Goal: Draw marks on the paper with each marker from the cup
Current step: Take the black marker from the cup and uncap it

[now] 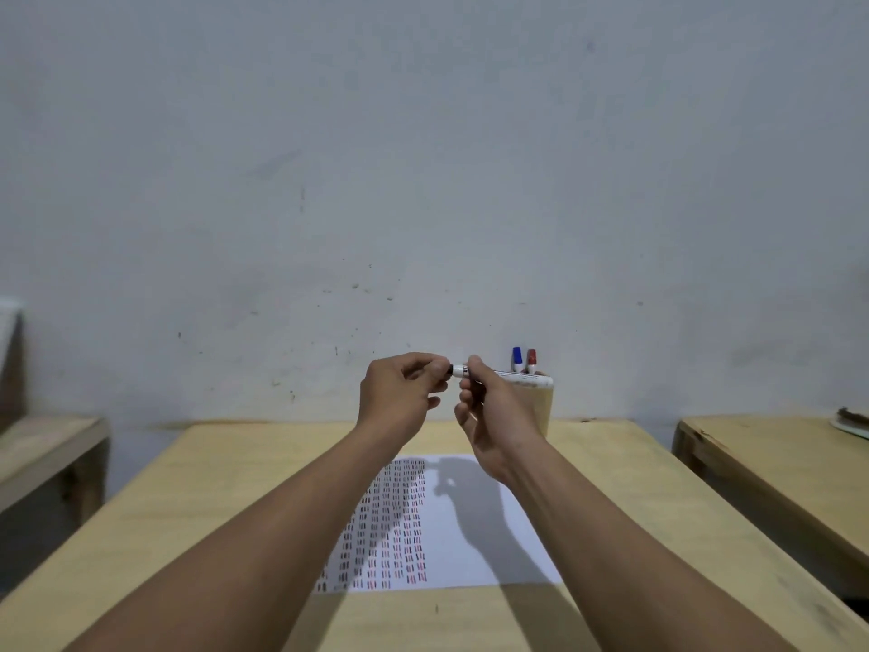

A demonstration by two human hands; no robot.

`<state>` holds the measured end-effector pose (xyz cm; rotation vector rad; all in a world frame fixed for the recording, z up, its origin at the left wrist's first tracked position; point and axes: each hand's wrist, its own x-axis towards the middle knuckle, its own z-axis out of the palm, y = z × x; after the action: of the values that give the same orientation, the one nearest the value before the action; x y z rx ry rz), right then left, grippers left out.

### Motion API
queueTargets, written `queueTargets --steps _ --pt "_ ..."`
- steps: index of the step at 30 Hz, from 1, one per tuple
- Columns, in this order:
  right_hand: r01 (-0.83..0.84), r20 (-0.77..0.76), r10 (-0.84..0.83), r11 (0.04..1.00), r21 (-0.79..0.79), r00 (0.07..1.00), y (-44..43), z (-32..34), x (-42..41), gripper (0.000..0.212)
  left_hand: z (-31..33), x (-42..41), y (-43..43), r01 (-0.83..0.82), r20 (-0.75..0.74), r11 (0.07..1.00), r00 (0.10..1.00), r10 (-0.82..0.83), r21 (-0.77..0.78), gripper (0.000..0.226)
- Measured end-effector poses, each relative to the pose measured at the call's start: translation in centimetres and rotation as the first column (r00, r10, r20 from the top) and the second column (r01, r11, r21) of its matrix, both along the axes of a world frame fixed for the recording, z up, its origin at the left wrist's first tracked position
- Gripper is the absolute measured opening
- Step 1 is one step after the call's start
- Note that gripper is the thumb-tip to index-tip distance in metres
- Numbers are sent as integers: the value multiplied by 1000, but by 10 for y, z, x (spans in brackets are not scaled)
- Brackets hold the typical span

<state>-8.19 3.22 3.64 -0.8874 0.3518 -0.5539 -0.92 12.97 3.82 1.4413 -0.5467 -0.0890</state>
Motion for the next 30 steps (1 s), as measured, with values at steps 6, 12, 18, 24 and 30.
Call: queueTargets --steps 6,12,18,24,30 --pt "30 7 -30 997 -77 1000 9 -12 11 16 -9 14 18 -75 -20 995 997 76 60 18" --pt "23 -131 -53 976 -216 990 10 -32 16 18 -34 38 53 -288 197 896 952 232 338 7" --pt "-27 -227 -37 962 -271 973 17 -47 23 16 -81 64 77 -389 177 802 921 346 454 14" --pt "-67 -269 -26 942 -329 963 19 -57 30 23 -108 74 88 -492 376 592 870 318 638 26" --pt "-72 -268 -48 906 -417 962 15 -65 27 22 -105 69 94 -480 393 562 877 277 674 44"
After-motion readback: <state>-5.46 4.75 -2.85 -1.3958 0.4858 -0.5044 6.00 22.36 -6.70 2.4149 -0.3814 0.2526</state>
